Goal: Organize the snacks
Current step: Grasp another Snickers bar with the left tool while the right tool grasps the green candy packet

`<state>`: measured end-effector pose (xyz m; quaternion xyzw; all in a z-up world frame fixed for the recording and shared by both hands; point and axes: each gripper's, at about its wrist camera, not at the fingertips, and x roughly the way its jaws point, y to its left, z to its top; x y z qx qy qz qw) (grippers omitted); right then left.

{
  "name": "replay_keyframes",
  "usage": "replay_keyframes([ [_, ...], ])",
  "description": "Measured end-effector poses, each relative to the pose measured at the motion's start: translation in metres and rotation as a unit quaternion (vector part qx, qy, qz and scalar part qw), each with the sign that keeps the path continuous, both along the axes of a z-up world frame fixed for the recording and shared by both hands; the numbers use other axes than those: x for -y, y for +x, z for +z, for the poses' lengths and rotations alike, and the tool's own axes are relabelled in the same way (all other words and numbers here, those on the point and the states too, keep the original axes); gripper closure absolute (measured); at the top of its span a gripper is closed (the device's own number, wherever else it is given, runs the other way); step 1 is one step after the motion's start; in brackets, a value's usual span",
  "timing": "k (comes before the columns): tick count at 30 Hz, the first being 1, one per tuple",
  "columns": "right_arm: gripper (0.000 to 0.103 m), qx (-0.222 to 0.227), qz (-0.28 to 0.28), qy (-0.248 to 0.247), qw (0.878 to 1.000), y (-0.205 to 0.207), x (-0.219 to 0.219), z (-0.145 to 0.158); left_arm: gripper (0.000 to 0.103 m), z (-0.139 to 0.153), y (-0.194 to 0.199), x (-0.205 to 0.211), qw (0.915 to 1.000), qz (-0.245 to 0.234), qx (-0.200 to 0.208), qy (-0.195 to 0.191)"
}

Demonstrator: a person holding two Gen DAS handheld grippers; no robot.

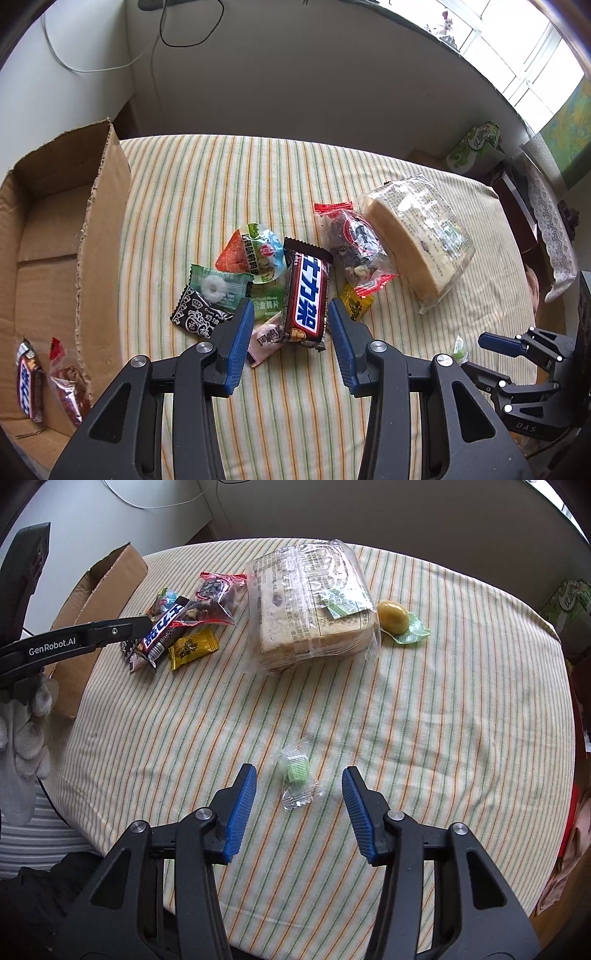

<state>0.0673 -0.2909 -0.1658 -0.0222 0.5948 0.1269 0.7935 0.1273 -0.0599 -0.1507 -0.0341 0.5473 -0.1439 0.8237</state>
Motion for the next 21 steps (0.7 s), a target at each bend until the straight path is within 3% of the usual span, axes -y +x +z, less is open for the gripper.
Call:
replay_keyframes([
  [2,0.06,-0.004,0.003,0.0,1.0,0.001,0.0,-0.003,0.063,-0.002,0.002,0.003,1.0,-0.007,0.0,0.006],
  [12,0.061,-0.01,0.003,0.002,1.0,0.004,0.007,-0.01,0.065,-0.014,0.014,0.032,0.998,-0.044,0.002,0.044],
  [16,0.061,-0.011,0.009,0.0,1.0,0.008,0.003,-0.011,0.074,-0.024,0.014,0.044,0.9965,-0.055,-0.001,0.063],
  [21,0.067,-0.012,0.018,-0.009,1.0,0.009,-0.006,-0.015,0.075,-0.025,0.016,0.045,0.9966,-0.053,-0.001,0.062],
])
